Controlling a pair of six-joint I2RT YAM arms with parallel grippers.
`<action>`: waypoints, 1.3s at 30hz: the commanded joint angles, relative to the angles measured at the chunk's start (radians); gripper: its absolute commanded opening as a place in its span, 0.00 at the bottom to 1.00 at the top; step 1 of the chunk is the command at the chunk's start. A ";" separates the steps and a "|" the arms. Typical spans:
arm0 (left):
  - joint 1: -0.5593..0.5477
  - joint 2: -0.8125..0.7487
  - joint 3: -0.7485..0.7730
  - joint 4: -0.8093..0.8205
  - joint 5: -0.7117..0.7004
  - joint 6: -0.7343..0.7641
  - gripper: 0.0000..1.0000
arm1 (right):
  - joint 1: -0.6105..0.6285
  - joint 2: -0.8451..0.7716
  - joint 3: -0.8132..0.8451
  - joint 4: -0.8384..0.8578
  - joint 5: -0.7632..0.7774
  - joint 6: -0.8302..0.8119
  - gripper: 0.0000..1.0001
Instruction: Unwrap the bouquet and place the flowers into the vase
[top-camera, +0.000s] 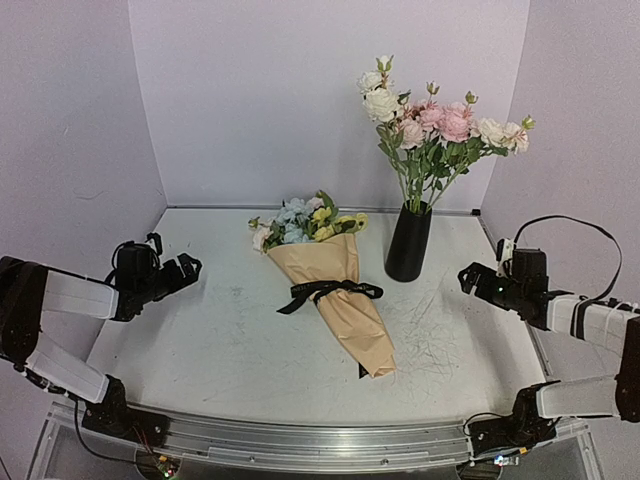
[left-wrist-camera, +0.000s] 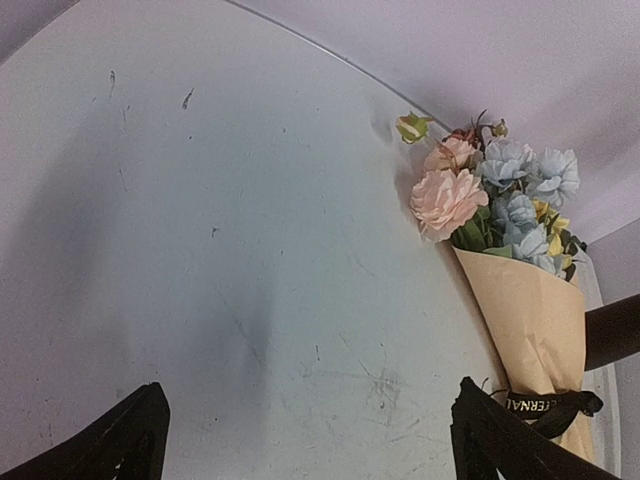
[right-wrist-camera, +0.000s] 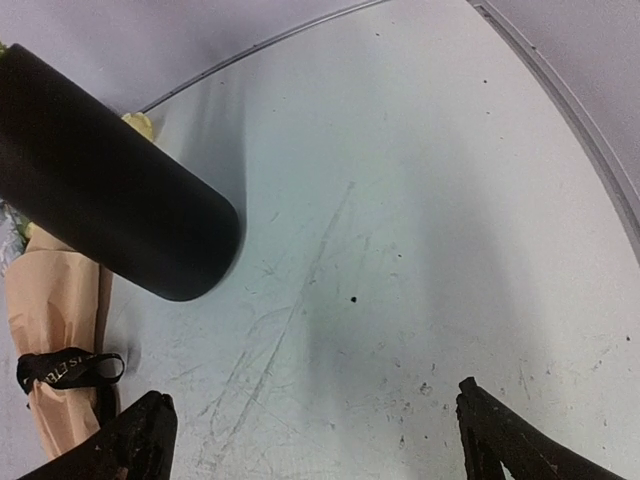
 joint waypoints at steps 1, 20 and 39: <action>0.002 -0.130 -0.032 0.004 -0.029 0.038 1.00 | 0.003 -0.026 0.061 -0.056 0.041 0.009 0.98; -0.011 -0.117 -0.002 0.010 0.161 -0.017 1.00 | 0.441 0.346 0.256 0.041 -0.151 0.120 0.90; -0.062 -0.135 0.031 0.009 0.172 -0.066 1.00 | 0.756 0.568 0.255 0.146 -0.089 0.259 0.66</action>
